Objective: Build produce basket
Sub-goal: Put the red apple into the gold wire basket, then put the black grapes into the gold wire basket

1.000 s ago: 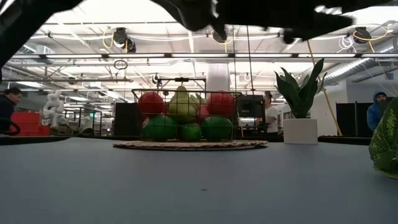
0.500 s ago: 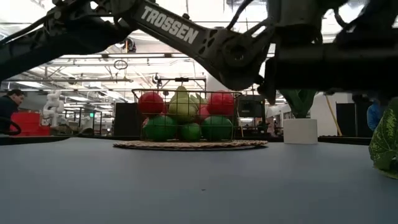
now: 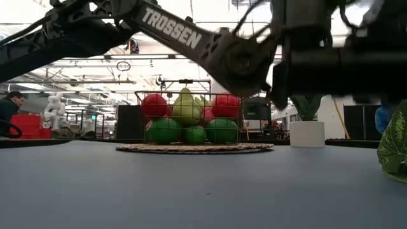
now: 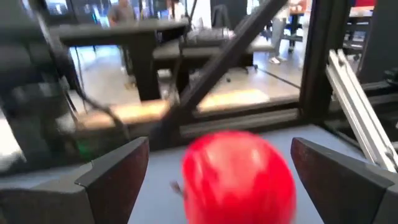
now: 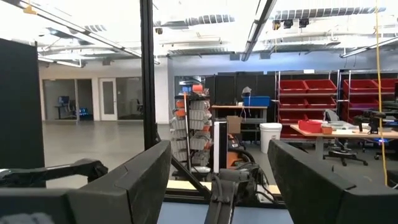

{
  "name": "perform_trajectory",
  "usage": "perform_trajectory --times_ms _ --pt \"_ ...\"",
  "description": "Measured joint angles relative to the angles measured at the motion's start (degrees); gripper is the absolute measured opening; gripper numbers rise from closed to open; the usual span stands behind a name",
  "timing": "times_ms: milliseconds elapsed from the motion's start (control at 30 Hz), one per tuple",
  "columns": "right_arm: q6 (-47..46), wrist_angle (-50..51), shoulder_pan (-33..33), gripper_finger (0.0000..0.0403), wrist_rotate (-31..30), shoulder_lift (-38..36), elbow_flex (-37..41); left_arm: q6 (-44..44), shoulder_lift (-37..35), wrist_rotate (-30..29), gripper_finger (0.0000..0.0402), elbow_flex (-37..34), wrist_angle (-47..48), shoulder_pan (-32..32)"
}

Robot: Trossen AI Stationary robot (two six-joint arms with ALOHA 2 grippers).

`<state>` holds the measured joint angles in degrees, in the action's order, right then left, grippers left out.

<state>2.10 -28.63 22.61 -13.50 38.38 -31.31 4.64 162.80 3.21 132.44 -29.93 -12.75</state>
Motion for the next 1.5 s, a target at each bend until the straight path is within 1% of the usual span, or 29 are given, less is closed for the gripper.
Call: perform_trajectory --times_ms 67,167,333,433,533,733,833,900,933,1000,1100,1200,1267,1300,1367,1433,1500 --pt "-0.08 -0.12 0.0 0.0265 0.0 0.27 0.0 -1.88 1.12 0.11 0.0391 -0.06 0.49 -0.1" --pt "0.14 -0.25 0.0 0.0265 0.01 0.3 0.0 -1.92 1.54 0.78 0.039 -0.08 3.27 -0.2" --pt "0.16 -0.3 0.0 0.0265 0.02 0.34 0.0 -1.28 1.7 1.25 0.039 -0.02 4.35 -0.13" --pt "0.14 -0.3 0.0 0.0265 0.02 0.34 0.0 -3.23 1.75 -2.18 0.0383 -0.02 6.47 0.17" --pt "0.12 -0.27 0.0 0.0265 0.02 0.34 0.0 -3.94 1.75 -2.6 0.0348 -0.02 7.25 0.93" --pt "-0.88 0.19 0.0 0.0265 0.02 0.34 0.0 -1.47 1.78 -1.22 0.024 -0.02 6.32 1.09" --pt "-0.97 1.52 0.0 0.0265 0.02 0.34 0.0 -0.19 1.75 -1.08 0.0196 -0.02 8.42 0.99" --pt "-0.97 2.62 0.0 0.0265 -0.31 0.34 0.0 0.61 1.28 -1.18 0.0176 -0.05 11.0 1.13" --pt "-0.95 2.99 0.0 0.0265 -1.33 0.34 0.0 1.41 0.77 -1.6 0.0168 -0.11 12.53 1.16" --pt "-0.79 3.32 0.0 0.0265 -5.74 1.03 0.0 4.51 -0.46 -2.9 0.0161 -0.12 15.25 1.22" --pt "-0.76 6.37 0.0 0.0265 -12.6 4.12 -1.9 10.76 -4.01 -5.27 0.0162 -0.1 24.03 1.12" --pt "-3.86 14.36 -0.04 0.0265 -17.91 10.0 -6.55 11.84 -7.74 -7.61 0.0171 -0.02 35.12 1.12" --pt "-6.87 19.54 -0.02 0.0265 -18.65 13.98 -9.64 12.15 -9.87 -7.5 0.0176 -0.02 41.32 1.26" --pt "-8.34 22.95 -0.03 0.0265 -18.6 15.66 -11.17 12.67 -11.26 -6.78 0.0178 -0.04 45.61 1.25" --pt "-11.28 29.04 -0.04 0.0265 -18.54 17.92 -15.05 14.76 -13.6 -2.32 0.0179 -0.08 51.35 1.15" --pt "-14.46 34.68 0.13 0.0265 -17.93 18.94 -19.14 18.49 -15.61 7.15 0.0177 -0.1 55.16 0.7" --pt "-16.65 39.14 0.07 0.0265 -17.79 19.39 -21.93 21.45 -16.68 19.82 0.0175 -0.09 53.92 0.1"
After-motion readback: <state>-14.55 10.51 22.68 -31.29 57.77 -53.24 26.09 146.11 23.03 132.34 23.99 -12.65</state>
